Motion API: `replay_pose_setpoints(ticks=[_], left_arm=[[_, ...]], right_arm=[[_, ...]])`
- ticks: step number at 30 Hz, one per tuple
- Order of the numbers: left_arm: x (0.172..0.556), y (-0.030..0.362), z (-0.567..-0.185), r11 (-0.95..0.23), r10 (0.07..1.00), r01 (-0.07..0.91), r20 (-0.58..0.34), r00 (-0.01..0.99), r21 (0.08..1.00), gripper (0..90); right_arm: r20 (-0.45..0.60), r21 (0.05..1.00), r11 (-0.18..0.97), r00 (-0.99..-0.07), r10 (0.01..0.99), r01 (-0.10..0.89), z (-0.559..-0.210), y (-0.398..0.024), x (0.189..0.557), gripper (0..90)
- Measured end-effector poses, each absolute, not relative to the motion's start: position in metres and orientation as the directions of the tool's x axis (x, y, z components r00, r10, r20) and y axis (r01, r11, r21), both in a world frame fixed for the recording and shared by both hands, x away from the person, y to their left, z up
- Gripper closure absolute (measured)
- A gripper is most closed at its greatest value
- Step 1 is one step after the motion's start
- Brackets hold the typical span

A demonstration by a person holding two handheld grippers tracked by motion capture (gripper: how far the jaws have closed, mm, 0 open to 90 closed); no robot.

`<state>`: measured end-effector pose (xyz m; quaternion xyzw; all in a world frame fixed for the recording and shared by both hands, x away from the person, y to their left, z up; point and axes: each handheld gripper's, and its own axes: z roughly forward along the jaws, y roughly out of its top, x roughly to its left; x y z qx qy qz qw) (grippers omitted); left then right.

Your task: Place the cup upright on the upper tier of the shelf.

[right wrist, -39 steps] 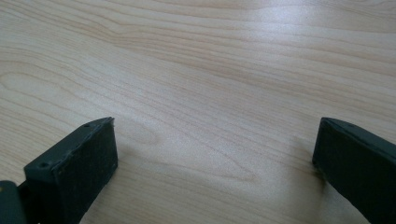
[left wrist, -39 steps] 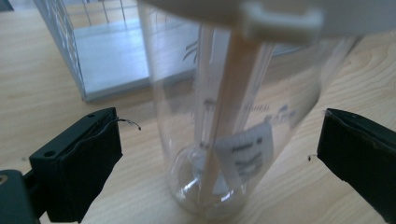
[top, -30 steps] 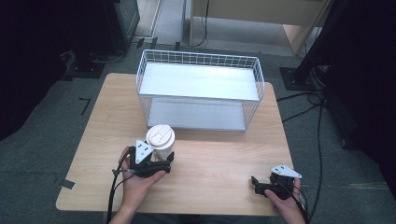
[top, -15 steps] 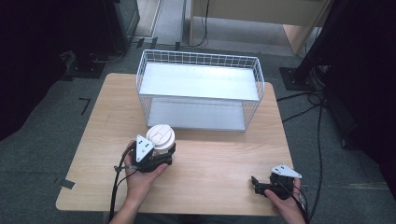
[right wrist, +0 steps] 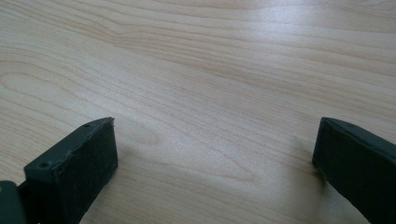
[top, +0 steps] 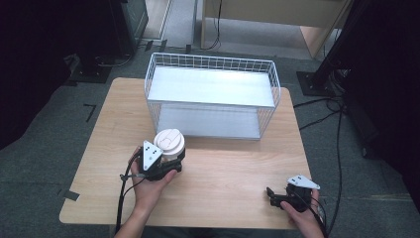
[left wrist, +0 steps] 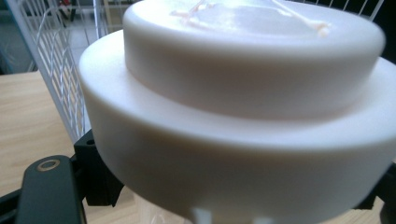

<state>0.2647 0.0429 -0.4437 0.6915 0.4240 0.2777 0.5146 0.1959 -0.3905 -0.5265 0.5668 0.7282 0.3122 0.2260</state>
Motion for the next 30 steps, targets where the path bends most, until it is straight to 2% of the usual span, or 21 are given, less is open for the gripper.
replay_pose_setpoints(ticks=[30], left_arm=[[0.282,0.026,-0.376,-0.081,0.865,0.131,0.004,0.502,0.988,15.9]], right_arm=[[0.024,0.712,0.164,-0.257,0.966,0.683,-0.527,-0.391,0.196,0.0]])
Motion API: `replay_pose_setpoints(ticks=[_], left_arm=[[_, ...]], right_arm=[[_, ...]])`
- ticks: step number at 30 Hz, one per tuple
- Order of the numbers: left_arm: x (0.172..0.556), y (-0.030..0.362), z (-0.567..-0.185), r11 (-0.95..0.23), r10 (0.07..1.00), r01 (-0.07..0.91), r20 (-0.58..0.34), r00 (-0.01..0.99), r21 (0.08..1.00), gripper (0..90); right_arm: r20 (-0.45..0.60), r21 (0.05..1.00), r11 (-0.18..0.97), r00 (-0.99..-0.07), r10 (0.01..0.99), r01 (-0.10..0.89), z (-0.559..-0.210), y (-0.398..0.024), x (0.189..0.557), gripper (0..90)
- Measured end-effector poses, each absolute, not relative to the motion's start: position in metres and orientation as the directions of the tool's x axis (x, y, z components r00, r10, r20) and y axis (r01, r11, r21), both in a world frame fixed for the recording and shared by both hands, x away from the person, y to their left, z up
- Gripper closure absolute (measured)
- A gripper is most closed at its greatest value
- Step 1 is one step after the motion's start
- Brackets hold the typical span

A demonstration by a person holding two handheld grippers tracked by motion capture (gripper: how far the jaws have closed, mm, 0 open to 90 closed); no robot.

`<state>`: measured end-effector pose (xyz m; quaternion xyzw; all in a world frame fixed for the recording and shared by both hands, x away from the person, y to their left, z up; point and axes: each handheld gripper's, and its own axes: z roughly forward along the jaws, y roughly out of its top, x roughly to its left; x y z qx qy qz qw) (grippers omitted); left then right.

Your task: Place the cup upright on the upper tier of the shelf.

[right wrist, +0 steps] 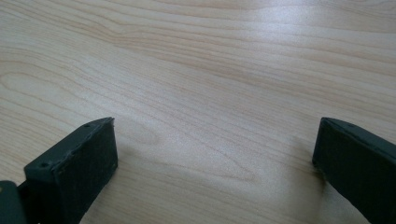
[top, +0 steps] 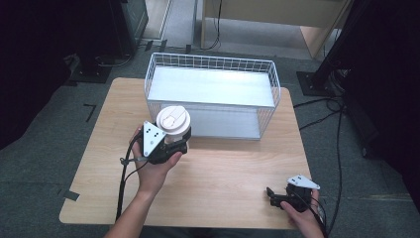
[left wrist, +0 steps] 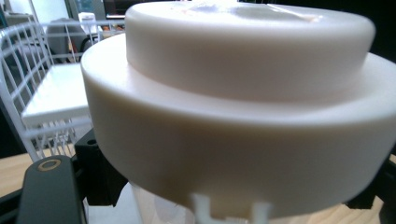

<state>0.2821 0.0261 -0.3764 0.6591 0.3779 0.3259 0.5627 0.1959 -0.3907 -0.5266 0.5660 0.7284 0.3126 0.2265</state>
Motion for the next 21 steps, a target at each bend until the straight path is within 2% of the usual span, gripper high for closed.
replay_pose_setpoints(ticks=[10,21], left_arm=[[0.289,0.018,-0.343,-0.064,0.879,0.115,0.002,0.477,0.991,16.0],[0.298,0.006,-0.317,-0.08,0.88,0.055,0.045,0.474,0.995,16.0]], right_arm=[[0.024,0.713,0.163,-0.256,0.966,0.682,-0.527,-0.391,0.196,0.0],[0.025,0.712,0.164,-0.258,0.966,0.682,-0.527,-0.391,0.196,0.0]])
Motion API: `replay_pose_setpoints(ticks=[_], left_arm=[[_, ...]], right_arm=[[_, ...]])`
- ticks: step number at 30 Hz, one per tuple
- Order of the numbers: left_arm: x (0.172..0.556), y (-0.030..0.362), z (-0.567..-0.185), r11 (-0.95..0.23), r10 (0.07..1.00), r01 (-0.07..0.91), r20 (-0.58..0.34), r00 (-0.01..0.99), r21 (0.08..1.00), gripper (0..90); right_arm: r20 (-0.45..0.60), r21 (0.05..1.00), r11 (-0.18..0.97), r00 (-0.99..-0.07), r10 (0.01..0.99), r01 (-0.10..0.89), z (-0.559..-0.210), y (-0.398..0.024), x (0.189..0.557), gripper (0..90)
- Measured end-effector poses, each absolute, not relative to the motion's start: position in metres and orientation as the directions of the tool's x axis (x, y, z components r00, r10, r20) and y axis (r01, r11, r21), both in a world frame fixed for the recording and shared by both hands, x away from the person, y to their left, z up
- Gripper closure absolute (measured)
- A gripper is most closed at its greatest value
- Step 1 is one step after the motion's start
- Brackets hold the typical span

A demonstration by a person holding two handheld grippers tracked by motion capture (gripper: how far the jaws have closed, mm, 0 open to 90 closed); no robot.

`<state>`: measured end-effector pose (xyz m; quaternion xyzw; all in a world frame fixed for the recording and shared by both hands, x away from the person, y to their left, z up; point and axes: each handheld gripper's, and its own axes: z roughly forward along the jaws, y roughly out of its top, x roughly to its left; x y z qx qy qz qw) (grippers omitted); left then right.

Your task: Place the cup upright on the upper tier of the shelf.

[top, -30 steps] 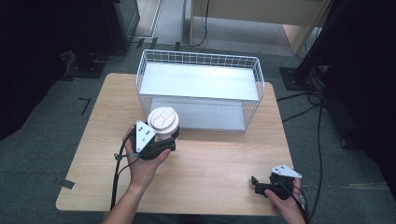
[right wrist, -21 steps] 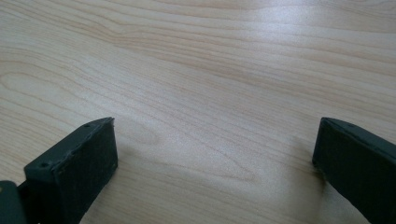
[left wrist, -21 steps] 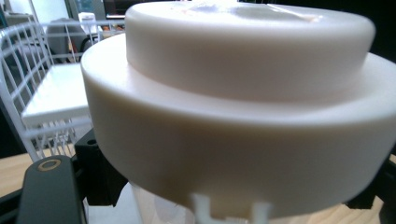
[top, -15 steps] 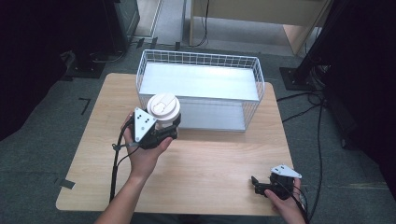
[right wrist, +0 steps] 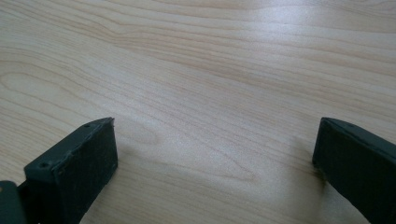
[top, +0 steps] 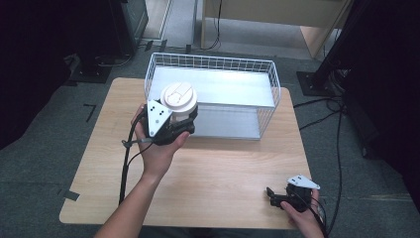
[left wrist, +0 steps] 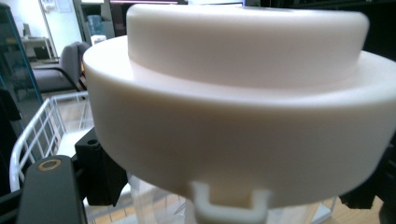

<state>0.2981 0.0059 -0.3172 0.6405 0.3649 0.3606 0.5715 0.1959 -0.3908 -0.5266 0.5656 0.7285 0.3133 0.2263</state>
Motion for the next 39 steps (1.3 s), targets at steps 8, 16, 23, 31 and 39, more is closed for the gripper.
replay_pose_setpoints(ticks=[8,16,23,31,39], left_arm=[[0.316,0.003,-0.299,-0.089,0.888,0.042,0.06,0.455,0.995,16.0],[0.335,-0.001,-0.285,-0.081,0.892,0.033,0.058,0.449,0.996,16.0],[0.349,-0.006,-0.279,-0.08,0.895,0.031,0.058,0.443,0.996,16.0],[0.375,-0.009,-0.275,-0.062,0.901,0.029,0.044,0.431,0.998,16.0],[0.403,-0.018,-0.271,-0.061,0.91,0.047,0.037,0.414,0.997,16.0]], right_arm=[[0.025,0.713,0.163,-0.257,0.966,0.682,-0.527,-0.391,0.196,0.0],[0.023,0.714,0.167,-0.262,0.965,0.68,-0.527,-0.391,0.196,0.0],[0.024,0.714,0.167,-0.262,0.965,0.68,-0.527,-0.391,0.196,0.0],[0.026,0.712,0.164,-0.26,0.965,0.683,-0.527,-0.391,0.196,0.0],[0.031,0.711,0.163,-0.261,0.965,0.685,-0.526,-0.391,0.196,0.0]])
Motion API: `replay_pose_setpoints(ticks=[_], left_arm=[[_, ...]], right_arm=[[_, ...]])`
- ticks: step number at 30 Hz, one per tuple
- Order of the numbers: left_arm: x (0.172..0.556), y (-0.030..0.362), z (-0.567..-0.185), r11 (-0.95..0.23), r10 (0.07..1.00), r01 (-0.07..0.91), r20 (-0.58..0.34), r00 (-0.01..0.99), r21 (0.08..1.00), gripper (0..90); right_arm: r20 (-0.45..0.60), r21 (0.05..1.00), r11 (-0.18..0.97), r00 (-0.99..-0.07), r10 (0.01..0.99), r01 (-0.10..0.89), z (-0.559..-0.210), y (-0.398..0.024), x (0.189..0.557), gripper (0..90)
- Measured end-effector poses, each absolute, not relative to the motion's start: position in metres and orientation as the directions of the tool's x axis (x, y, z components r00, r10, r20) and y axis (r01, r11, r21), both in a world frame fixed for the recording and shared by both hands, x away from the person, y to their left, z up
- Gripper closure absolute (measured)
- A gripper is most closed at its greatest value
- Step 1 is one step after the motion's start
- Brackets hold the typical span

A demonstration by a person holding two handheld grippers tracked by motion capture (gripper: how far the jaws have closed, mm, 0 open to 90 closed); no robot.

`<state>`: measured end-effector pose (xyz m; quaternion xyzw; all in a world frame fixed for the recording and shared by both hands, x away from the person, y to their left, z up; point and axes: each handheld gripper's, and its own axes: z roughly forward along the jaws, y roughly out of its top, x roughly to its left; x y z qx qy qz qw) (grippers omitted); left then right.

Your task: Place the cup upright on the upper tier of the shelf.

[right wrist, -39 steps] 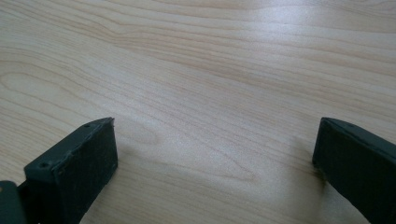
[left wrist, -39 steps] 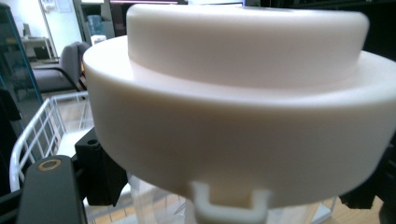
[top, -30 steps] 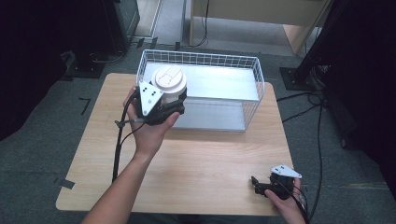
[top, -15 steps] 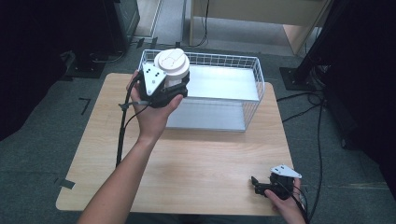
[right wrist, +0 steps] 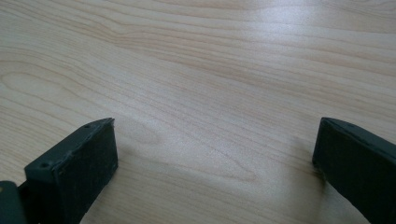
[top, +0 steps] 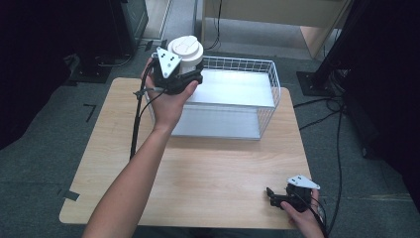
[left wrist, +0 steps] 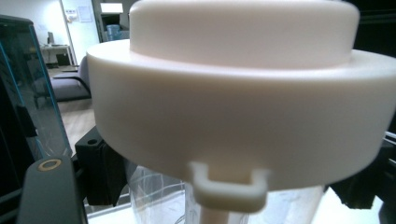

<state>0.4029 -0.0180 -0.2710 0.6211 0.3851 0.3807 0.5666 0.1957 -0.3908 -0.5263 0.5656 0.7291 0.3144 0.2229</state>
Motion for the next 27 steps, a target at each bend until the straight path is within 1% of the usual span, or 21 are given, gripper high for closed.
replay_pose_setpoints(ticks=[10,14,21,22,23,25,26,27], left_arm=[[0.43,-0.024,-0.278,-0.069,0.922,0.077,0.034,0.387,0.995,16.0],[0.433,-0.022,-0.279,-0.042,0.921,0.084,0.006,0.389,0.996,15.9],[0.435,-0.017,-0.281,-0.064,0.919,0.083,0.027,0.394,0.995,15.4],[0.434,-0.017,-0.281,-0.074,0.919,0.081,0.036,0.393,0.994,13.6],[0.434,-0.017,-0.281,-0.083,0.92,0.081,0.045,0.39,0.993,13.6],[0.433,-0.017,-0.28,-0.083,0.92,0.089,0.042,0.389,0.993,9.6],[0.432,-0.017,-0.279,-0.08,0.923,0.098,0.037,0.383,0.992,5.5],[0.432,-0.017,-0.279,-0.08,0.923,0.098,0.037,0.383,0.992,3.8]], right_arm=[[0.034,0.712,0.161,-0.262,0.964,0.684,-0.526,-0.391,0.196,0.0],[0.03,0.711,0.167,-0.266,0.964,0.683,-0.526,-0.391,0.195,0.0],[0.03,0.711,0.167,-0.267,0.963,0.683,-0.526,-0.391,0.195,0.0],[0.029,0.711,0.168,-0.267,0.963,0.683,-0.526,-0.391,0.195,0.0],[0.029,0.711,0.168,-0.267,0.963,0.683,-0.526,-0.391,0.195,0.0],[0.029,0.711,0.168,-0.267,0.963,0.683,-0.526,-0.391,0.195,0.0],[0.029,0.711,0.167,-0.267,0.963,0.683,-0.526,-0.391,0.195,0.0],[0.029,0.711,0.167,-0.267,0.963,0.683,-0.526,-0.391,0.195,0.0]])
